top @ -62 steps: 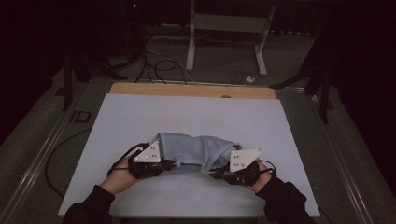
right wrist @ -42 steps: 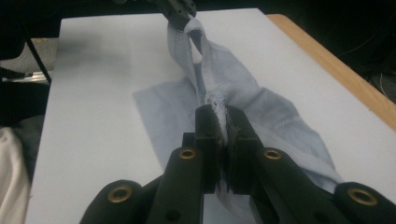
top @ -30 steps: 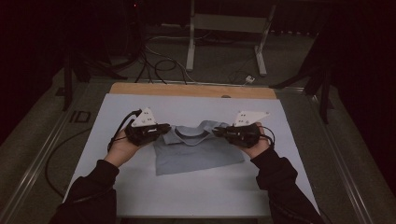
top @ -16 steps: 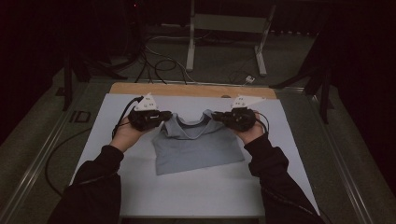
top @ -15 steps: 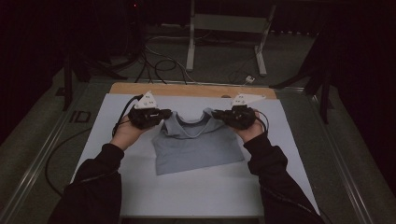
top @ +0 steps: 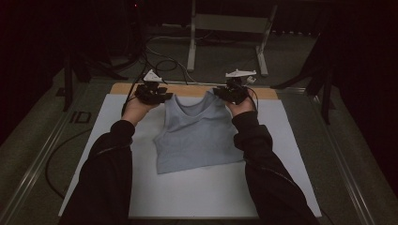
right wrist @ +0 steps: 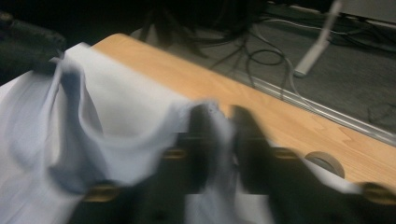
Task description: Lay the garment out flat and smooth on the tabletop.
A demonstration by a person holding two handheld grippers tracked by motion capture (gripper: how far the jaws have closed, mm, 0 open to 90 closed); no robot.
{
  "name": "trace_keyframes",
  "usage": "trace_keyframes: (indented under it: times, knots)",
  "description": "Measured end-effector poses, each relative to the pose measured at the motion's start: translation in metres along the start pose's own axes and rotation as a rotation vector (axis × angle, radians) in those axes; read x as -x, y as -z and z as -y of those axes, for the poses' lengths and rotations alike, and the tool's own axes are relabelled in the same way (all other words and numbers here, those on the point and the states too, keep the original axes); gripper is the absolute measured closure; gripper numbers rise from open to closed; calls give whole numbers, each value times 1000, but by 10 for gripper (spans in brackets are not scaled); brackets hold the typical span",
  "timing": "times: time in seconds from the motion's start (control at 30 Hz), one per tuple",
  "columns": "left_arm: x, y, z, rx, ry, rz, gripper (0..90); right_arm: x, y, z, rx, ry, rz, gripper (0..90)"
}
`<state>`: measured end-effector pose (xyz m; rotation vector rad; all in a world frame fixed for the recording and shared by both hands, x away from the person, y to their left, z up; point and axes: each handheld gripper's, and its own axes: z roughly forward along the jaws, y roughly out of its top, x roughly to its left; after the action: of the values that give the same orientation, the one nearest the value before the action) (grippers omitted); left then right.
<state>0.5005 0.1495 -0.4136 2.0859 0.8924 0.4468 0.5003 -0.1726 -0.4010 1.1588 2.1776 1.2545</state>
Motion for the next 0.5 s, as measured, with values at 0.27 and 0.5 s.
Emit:
trace_keyframes:
  times: [0.27,0.5]
  knots:
    - [5,29,-2,56,98,-1,118,7,1,1,19,-38,-12,188]
    - [28,43,9,44,69,59,92,3,15,14,29,-27,-75,147]
